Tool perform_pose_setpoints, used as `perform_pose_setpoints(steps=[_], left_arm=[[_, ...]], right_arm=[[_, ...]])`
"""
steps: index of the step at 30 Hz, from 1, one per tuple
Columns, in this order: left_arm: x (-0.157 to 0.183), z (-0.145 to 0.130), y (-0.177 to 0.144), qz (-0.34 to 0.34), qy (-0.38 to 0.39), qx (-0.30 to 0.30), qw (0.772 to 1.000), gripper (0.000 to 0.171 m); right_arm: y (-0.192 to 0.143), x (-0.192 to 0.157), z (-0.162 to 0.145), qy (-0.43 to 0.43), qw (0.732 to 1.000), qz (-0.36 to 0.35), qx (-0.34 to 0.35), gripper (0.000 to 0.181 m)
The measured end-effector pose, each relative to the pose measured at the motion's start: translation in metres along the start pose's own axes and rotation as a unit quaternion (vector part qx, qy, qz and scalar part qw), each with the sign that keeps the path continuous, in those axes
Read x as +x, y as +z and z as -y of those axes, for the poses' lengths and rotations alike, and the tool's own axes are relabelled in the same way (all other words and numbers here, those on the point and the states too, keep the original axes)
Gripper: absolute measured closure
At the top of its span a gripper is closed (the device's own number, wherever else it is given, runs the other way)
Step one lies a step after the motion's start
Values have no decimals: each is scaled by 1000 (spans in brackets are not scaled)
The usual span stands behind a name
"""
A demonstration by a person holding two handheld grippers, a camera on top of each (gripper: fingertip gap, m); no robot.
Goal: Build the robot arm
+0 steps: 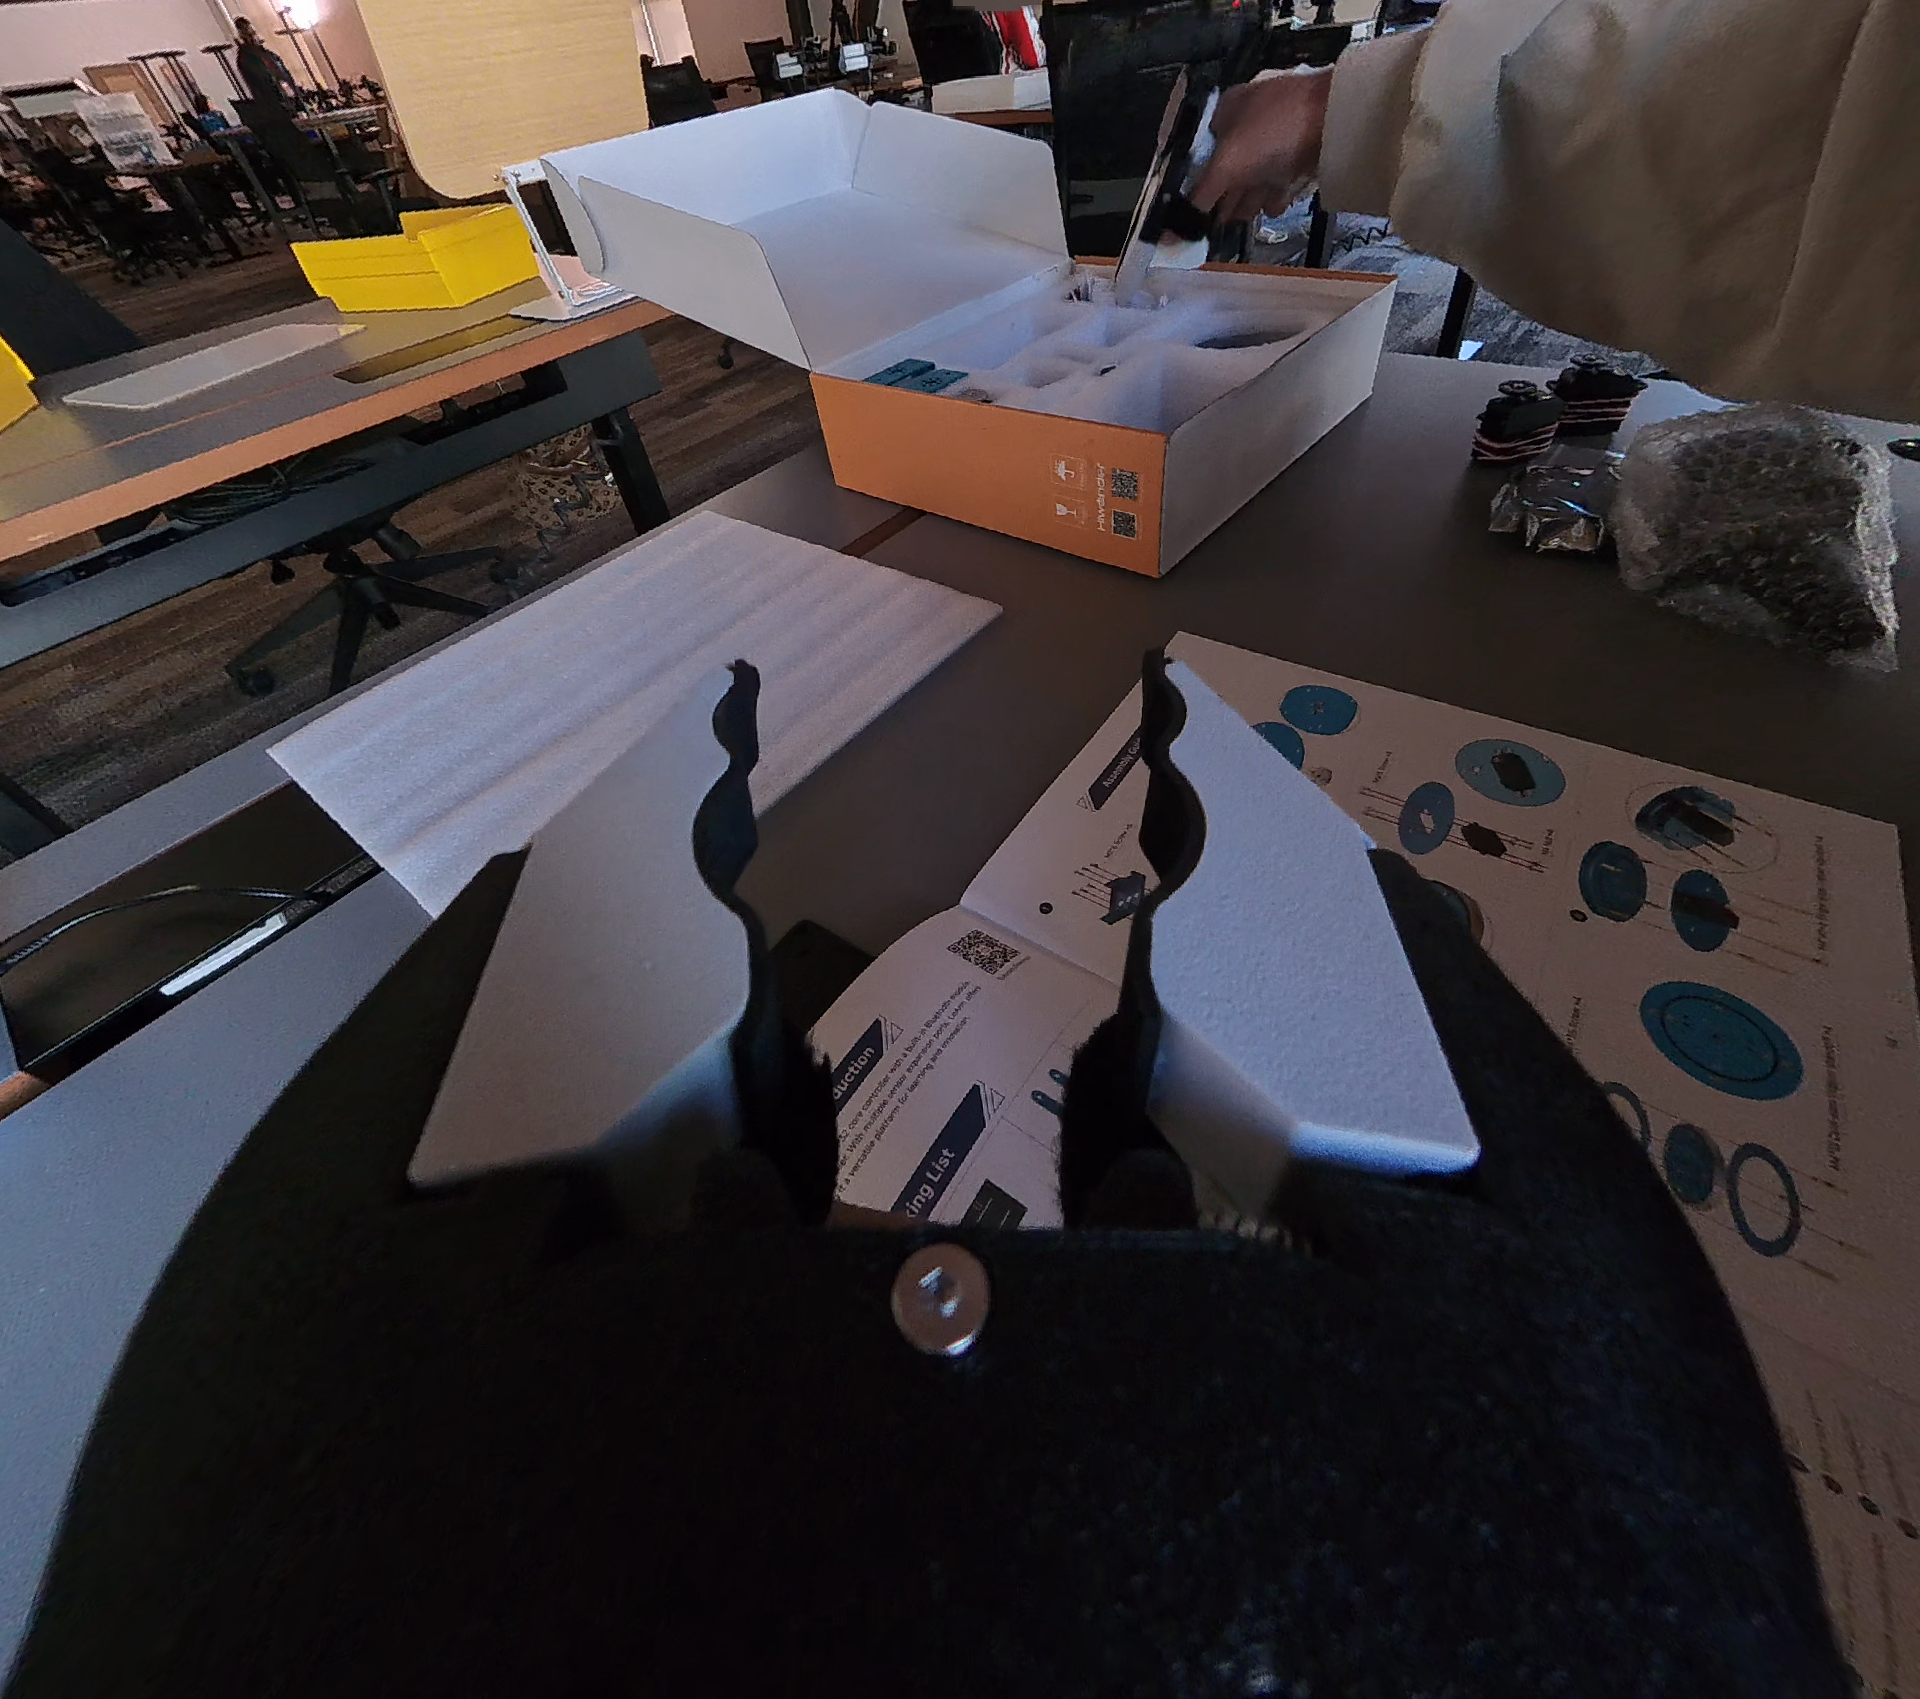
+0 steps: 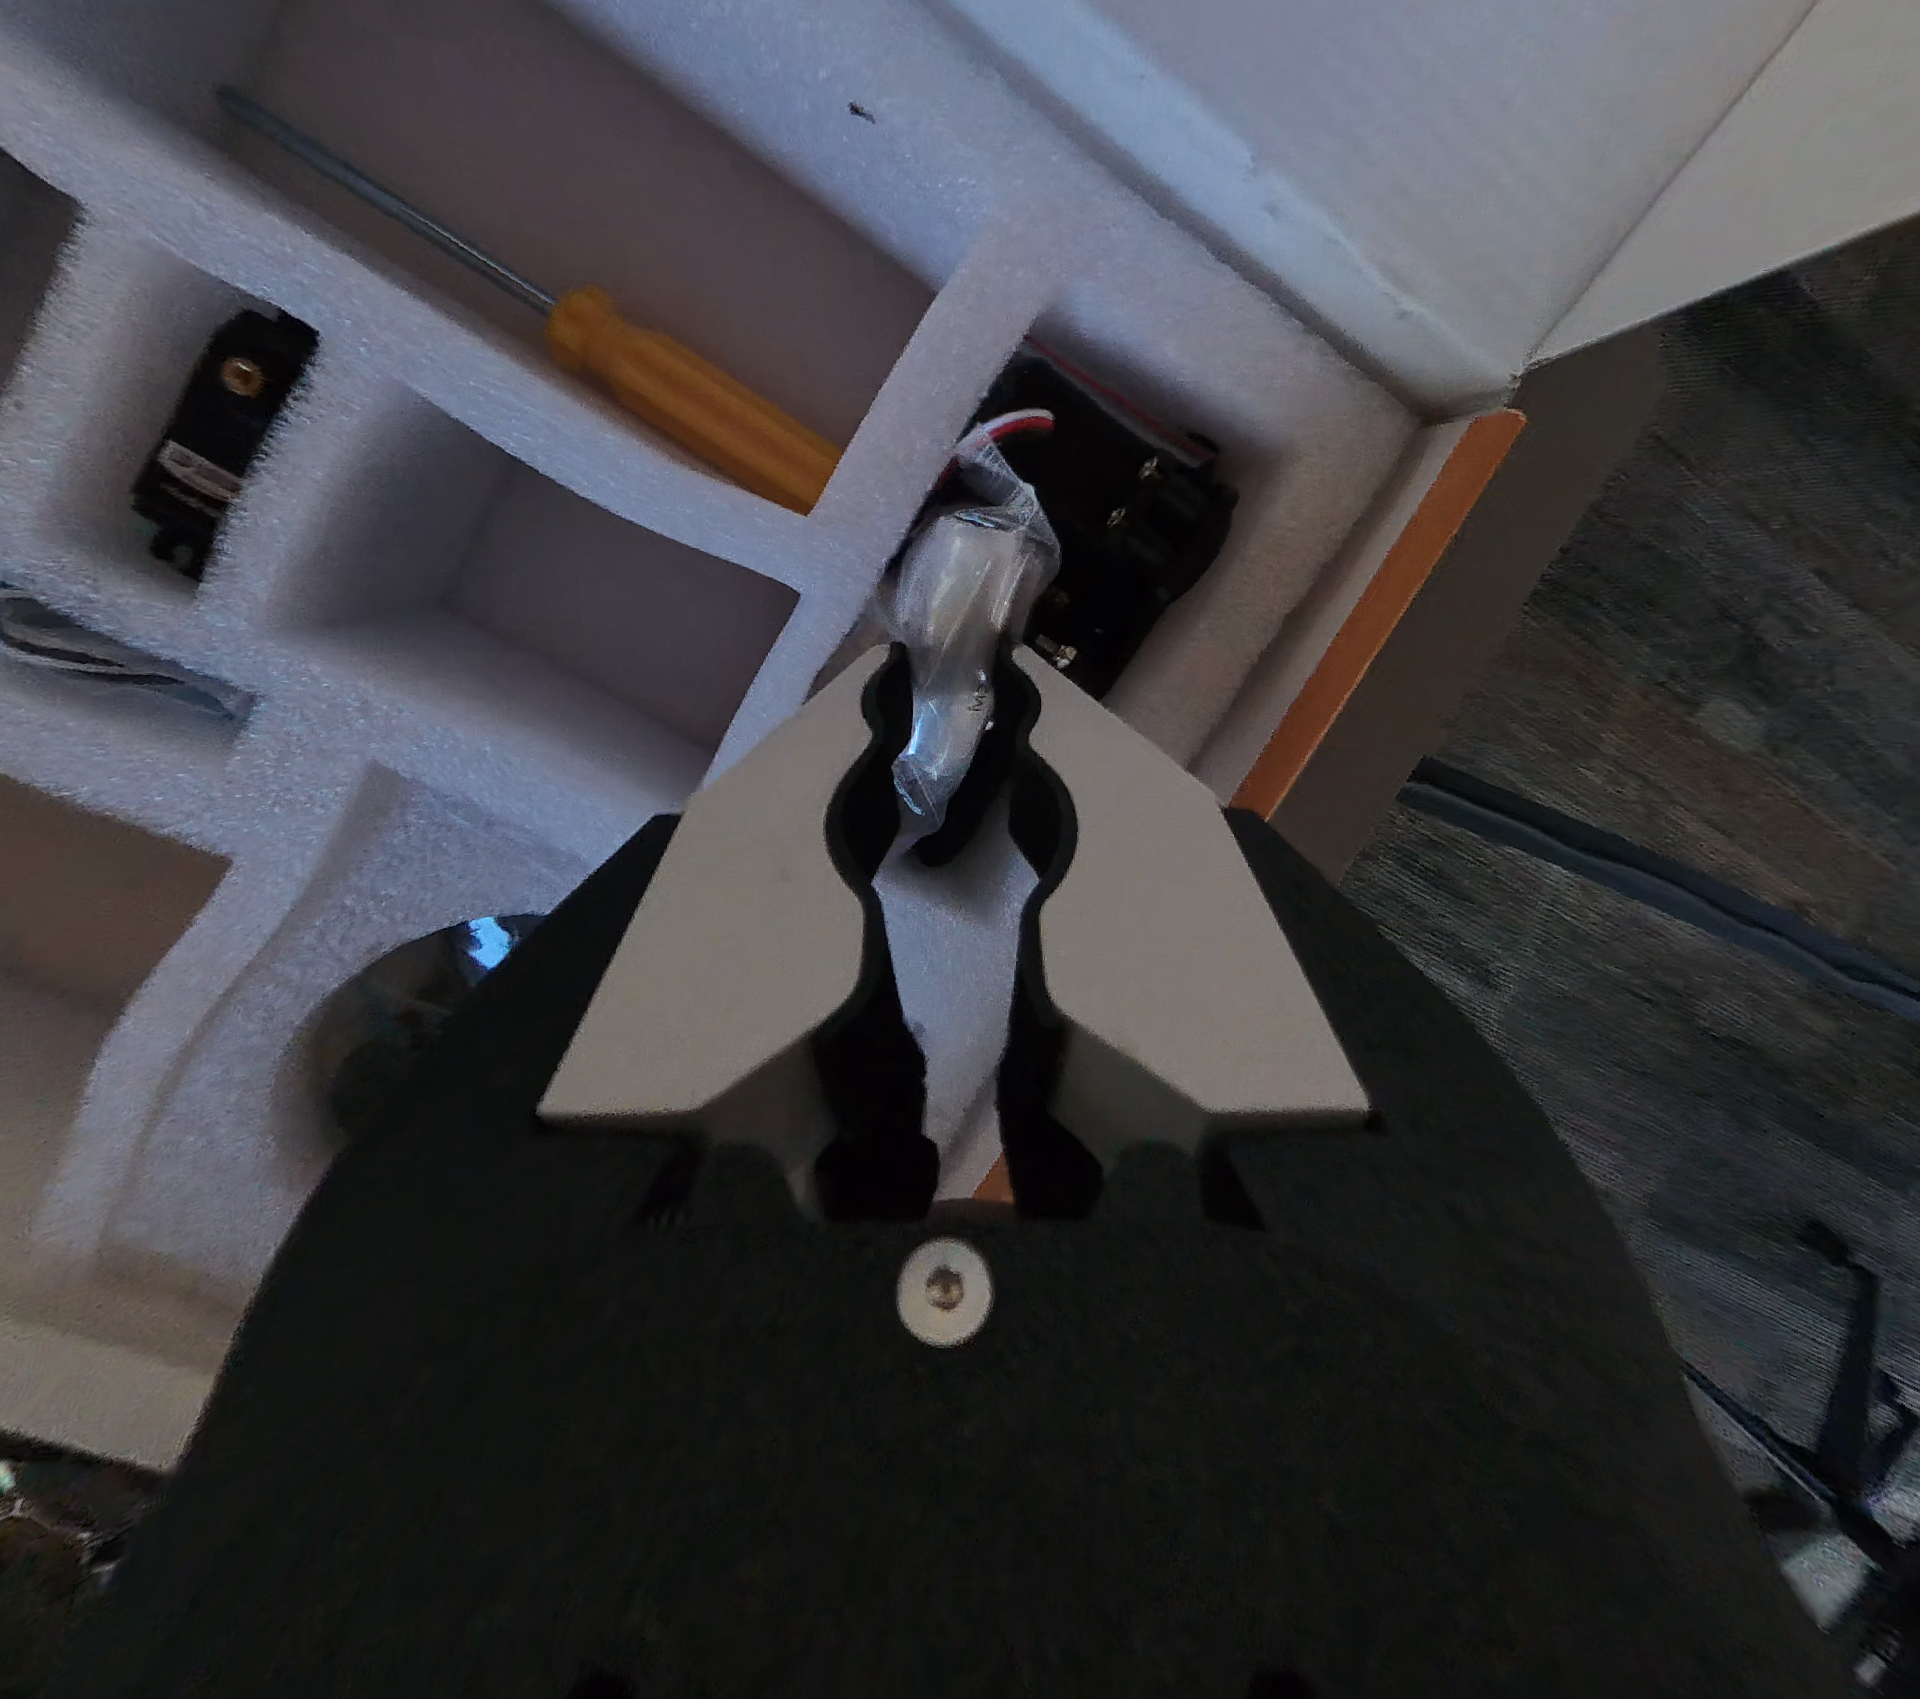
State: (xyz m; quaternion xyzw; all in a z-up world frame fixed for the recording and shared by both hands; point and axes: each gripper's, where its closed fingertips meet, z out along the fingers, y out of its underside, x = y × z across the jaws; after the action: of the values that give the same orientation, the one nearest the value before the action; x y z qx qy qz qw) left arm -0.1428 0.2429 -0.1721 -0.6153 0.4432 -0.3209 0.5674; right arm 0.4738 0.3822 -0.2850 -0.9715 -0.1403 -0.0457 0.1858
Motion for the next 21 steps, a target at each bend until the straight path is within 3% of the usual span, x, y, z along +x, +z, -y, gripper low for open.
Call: perform_pose_setpoints(steps=[15, 21], left_arm=[[0, -4, 2, 0, 1, -6, 1000, 98], [-4, -7, 2, 5, -1, -10, 1000, 98]], right_arm=[[-52, 12, 2, 24, 997, 10, 70, 170], [-99, -20, -8, -60, 992, 52, 101, 170]])
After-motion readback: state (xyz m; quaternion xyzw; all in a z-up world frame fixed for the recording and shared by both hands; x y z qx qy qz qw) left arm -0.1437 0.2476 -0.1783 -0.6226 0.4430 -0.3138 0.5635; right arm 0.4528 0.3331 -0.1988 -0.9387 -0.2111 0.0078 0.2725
